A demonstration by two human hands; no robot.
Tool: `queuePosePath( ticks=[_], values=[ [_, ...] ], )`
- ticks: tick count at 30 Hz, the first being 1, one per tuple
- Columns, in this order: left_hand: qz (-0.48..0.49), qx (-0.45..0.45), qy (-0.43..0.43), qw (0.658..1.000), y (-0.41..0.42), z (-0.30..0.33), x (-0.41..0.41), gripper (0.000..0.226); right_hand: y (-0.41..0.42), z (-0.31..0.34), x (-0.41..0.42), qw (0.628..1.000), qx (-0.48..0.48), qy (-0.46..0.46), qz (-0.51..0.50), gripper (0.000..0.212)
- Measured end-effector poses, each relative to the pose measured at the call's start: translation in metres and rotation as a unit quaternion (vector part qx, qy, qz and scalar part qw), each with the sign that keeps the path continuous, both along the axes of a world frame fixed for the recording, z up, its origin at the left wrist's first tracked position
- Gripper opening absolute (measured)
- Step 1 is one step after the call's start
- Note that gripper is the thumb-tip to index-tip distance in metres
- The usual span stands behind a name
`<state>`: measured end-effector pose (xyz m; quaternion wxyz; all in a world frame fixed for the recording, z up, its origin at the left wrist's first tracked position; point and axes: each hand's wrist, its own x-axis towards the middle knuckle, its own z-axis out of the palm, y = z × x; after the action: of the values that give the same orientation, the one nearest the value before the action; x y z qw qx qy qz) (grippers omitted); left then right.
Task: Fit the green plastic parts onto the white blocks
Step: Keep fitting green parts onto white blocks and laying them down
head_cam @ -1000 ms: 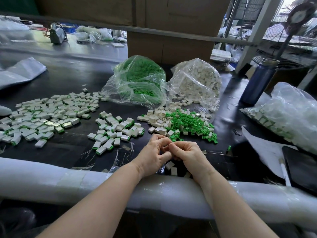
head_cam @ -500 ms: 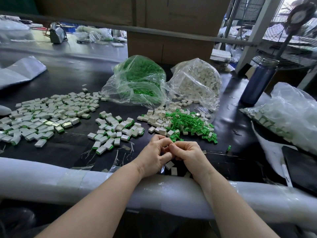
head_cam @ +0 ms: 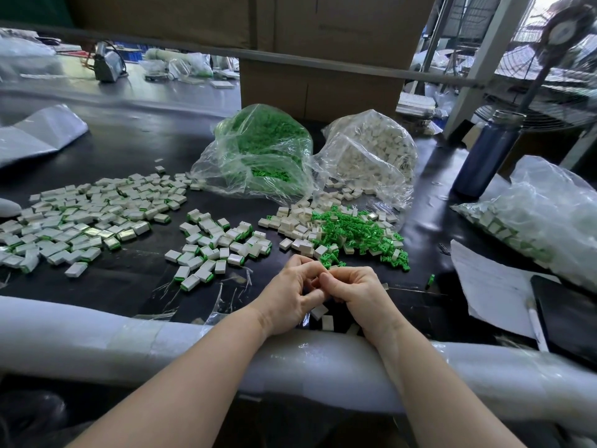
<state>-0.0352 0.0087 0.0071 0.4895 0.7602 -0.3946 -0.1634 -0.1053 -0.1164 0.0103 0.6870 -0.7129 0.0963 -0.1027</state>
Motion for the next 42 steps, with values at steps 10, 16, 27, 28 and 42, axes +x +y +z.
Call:
queuePosePath(
  ticks=[10,16,27,28,42],
  values=[
    [0.009,-0.007,-0.010,1.000,-0.0001,0.0026,-0.0005,0.012,-0.0010,-0.0026,0.0006,1.000,0.007,-0.006,0.011,0.017],
    [0.005,-0.006,-0.006,1.000,0.0002,0.0014,0.0003,0.010,-0.0011,-0.0014,0.0001,1.000,0.003,-0.002,0.011,0.015],
    [-0.003,0.000,0.000,1.000,-0.0002,0.0020,-0.0004,0.012,-0.0003,-0.0005,-0.0002,1.000,0.010,0.010,-0.007,0.014],
    [-0.002,0.001,-0.002,1.000,-0.0003,0.0020,-0.0002,0.012,-0.0003,-0.0007,-0.0002,1.000,0.013,0.010,-0.007,0.014],
    [0.006,-0.010,-0.009,1.000,-0.0001,0.0009,0.0005,0.010,-0.0010,-0.0039,0.0016,1.000,0.004,-0.004,0.011,0.017]
  ],
)
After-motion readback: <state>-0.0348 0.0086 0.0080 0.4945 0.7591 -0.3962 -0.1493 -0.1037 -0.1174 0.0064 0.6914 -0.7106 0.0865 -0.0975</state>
